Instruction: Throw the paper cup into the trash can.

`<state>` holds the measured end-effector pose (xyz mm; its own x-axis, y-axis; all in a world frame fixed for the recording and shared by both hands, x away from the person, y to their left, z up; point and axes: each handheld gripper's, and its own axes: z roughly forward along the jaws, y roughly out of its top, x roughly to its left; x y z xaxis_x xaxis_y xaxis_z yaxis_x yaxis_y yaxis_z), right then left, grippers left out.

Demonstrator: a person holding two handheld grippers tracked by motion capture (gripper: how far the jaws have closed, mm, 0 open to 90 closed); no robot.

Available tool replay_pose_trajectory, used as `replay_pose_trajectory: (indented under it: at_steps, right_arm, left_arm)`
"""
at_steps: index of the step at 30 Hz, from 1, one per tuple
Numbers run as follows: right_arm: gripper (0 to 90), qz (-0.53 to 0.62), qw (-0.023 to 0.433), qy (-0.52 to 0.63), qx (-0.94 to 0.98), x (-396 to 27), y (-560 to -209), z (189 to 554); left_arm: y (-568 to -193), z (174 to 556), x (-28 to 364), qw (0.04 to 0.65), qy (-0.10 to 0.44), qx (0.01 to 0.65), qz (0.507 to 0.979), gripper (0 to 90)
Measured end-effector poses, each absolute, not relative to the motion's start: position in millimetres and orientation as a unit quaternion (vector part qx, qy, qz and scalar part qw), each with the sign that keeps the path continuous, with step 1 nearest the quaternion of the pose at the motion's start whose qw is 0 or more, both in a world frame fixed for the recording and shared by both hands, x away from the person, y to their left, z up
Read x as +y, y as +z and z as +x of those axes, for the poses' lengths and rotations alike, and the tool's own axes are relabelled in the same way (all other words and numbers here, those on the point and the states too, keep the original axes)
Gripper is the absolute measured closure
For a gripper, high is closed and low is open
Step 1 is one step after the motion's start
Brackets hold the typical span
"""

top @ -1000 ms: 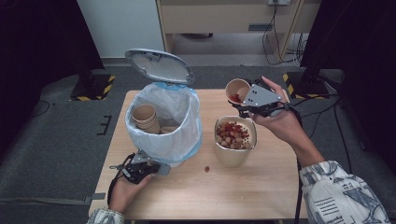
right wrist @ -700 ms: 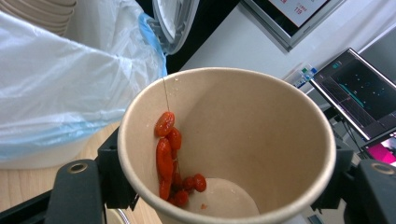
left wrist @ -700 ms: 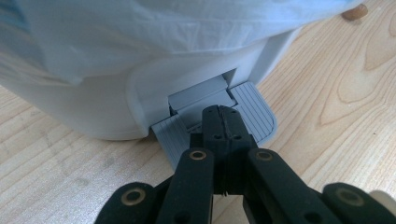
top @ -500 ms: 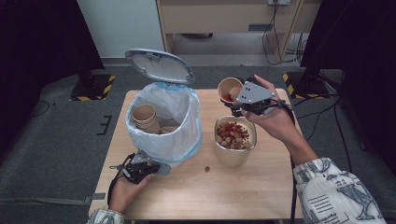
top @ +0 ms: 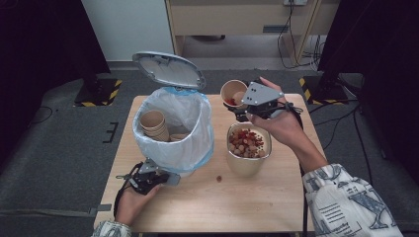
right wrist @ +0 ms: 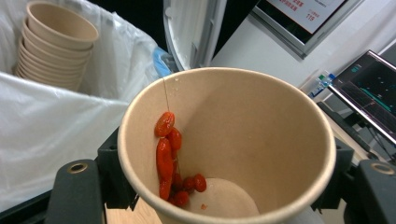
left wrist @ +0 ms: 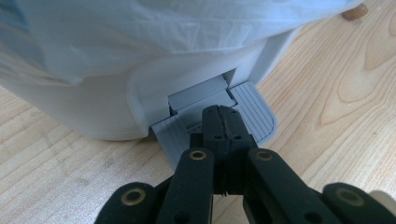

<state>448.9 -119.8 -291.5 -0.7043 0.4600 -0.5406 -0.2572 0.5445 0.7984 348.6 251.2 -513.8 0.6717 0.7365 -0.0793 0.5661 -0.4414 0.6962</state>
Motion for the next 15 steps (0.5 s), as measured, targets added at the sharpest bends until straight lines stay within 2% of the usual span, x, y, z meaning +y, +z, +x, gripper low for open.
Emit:
replay_pose_trajectory:
  at_steps: [15]
  right_arm:
    - [28.1,0.077,0.342,0.505,0.788,-95,-279,448]
  left_arm:
    - [-514,349,251,0.36,0.118,0.387,0.841,90.0]
